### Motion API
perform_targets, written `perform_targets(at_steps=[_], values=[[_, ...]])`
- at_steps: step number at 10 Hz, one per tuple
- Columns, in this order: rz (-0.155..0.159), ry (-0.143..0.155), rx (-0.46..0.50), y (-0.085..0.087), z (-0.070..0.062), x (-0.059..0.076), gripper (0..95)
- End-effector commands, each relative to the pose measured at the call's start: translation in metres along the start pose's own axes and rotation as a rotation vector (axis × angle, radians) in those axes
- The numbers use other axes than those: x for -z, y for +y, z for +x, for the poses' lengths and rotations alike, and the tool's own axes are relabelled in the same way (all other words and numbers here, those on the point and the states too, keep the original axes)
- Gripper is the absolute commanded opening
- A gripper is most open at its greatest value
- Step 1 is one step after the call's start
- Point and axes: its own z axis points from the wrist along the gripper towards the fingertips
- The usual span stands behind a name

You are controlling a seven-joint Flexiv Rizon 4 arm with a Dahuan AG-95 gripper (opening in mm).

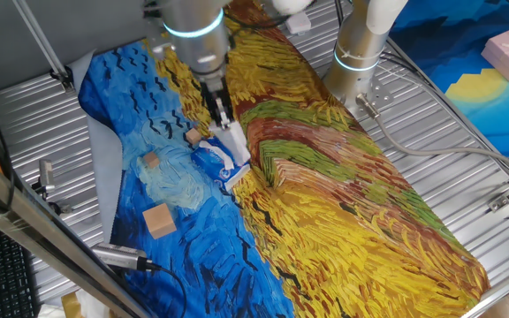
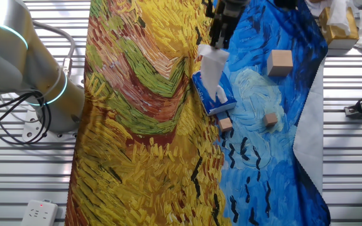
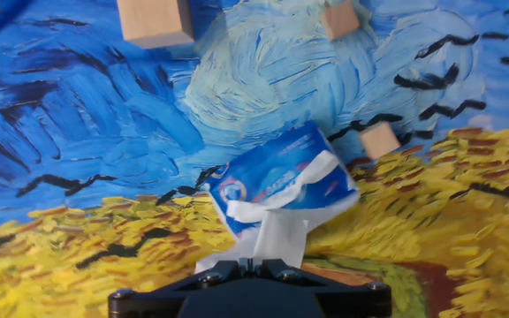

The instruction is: Pull out a napkin

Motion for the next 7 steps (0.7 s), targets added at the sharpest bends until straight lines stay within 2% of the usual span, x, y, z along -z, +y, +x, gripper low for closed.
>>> perform_targets(at_steps=[1, 7], values=[[-0.005, -0.012, -0.011, 0.005, 0.005, 0.001, 0.0], [-0.015, -0.003, -0.045, 0.024, -0.001, 0.008, 0.0]])
